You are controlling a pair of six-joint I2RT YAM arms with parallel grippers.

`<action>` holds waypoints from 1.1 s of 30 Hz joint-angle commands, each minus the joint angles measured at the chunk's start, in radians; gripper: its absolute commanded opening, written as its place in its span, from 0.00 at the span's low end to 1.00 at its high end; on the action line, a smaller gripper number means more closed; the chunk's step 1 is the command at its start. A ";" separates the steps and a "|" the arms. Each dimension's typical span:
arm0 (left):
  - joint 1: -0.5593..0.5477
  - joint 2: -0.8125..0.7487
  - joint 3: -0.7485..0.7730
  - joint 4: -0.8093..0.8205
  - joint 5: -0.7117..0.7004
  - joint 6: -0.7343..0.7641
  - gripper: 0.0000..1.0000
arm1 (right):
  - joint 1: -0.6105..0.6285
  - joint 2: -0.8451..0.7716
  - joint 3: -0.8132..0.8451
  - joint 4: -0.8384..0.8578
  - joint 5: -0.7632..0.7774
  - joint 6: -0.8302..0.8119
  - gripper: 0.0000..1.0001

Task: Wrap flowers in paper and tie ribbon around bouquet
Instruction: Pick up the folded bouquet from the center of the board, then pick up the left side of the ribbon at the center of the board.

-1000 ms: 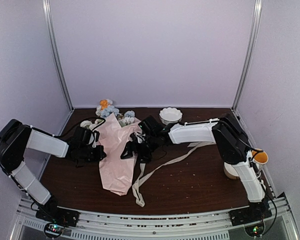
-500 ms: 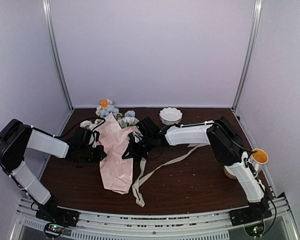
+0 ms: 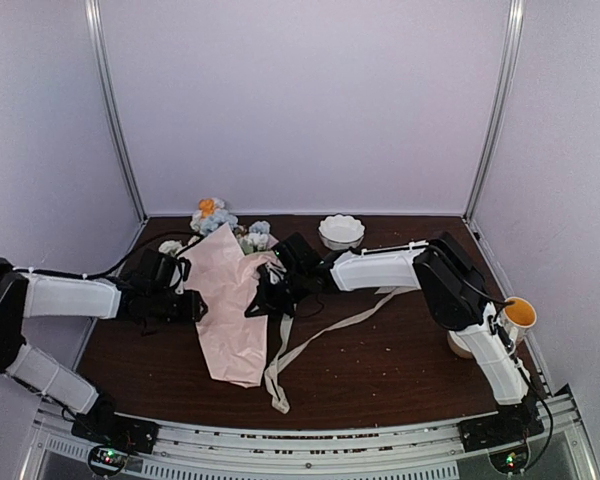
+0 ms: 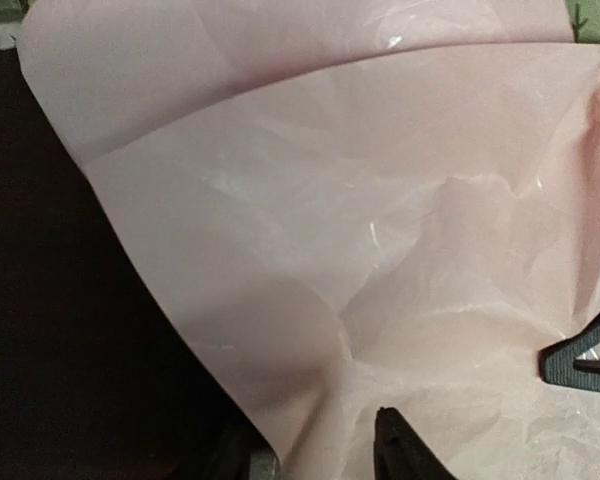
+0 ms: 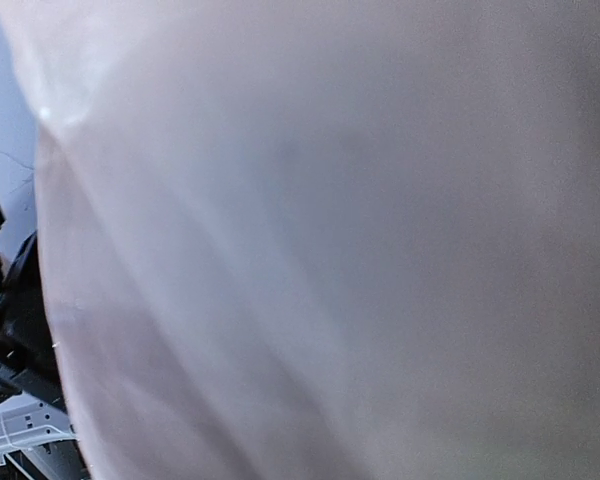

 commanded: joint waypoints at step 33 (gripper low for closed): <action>-0.630 0.489 0.634 -0.469 -0.164 0.374 0.43 | -0.038 -0.001 0.020 -0.077 -0.017 -0.163 0.00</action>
